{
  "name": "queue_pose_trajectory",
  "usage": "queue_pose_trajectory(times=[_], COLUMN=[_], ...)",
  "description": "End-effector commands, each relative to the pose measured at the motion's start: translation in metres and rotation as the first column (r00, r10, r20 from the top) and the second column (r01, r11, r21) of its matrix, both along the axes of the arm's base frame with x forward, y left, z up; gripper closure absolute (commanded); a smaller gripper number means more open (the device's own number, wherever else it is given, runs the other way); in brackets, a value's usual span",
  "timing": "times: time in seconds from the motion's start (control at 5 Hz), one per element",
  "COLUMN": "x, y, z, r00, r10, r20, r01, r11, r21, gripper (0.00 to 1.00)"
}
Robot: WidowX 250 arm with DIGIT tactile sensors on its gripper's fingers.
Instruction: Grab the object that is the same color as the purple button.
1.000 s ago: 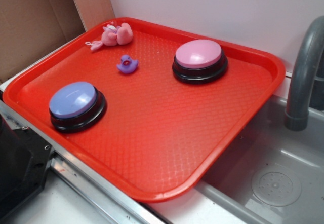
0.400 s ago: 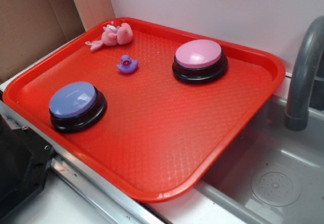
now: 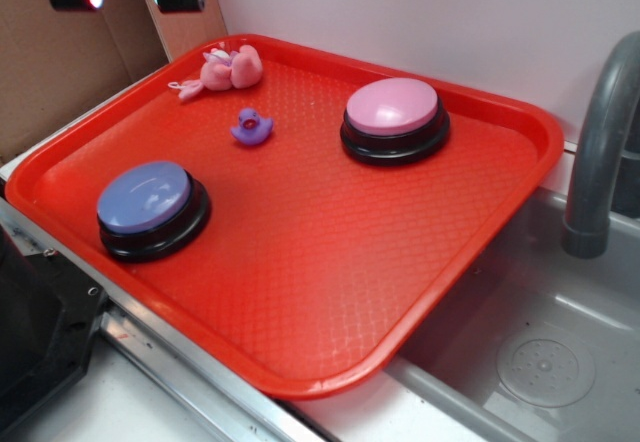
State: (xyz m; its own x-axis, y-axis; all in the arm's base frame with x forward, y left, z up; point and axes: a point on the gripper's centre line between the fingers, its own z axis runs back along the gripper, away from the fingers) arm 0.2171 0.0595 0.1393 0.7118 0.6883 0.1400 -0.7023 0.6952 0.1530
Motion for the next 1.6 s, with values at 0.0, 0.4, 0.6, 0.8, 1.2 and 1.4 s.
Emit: queue_pose_trajectory(times=[0.0, 0.4, 0.6, 0.8, 1.2, 1.4], x=[0.019, 0.038, 0.044, 0.05, 0.051, 0.05], y=[0.002, -0.01, -0.008, -0.009, -0.009, -0.01], z=[-0.04, -0.075, -0.088, -0.097, -0.124, -0.129], r00=[0.997, 0.99, 0.99, 0.988, 0.985, 0.983], r10=[-0.043, -0.126, -0.127, -0.142, -0.162, -0.176], r20=[0.06, 0.07, 0.065, 0.059, 0.051, 0.051], r01=[0.038, 0.122, 0.124, 0.139, 0.162, 0.176], r11=[0.995, 0.991, 0.991, 0.989, 0.987, 0.984], r21=[0.094, 0.053, 0.048, 0.047, 0.008, 0.003], gripper=[0.0, 0.0, 0.0, 0.0, 0.68, 1.0])
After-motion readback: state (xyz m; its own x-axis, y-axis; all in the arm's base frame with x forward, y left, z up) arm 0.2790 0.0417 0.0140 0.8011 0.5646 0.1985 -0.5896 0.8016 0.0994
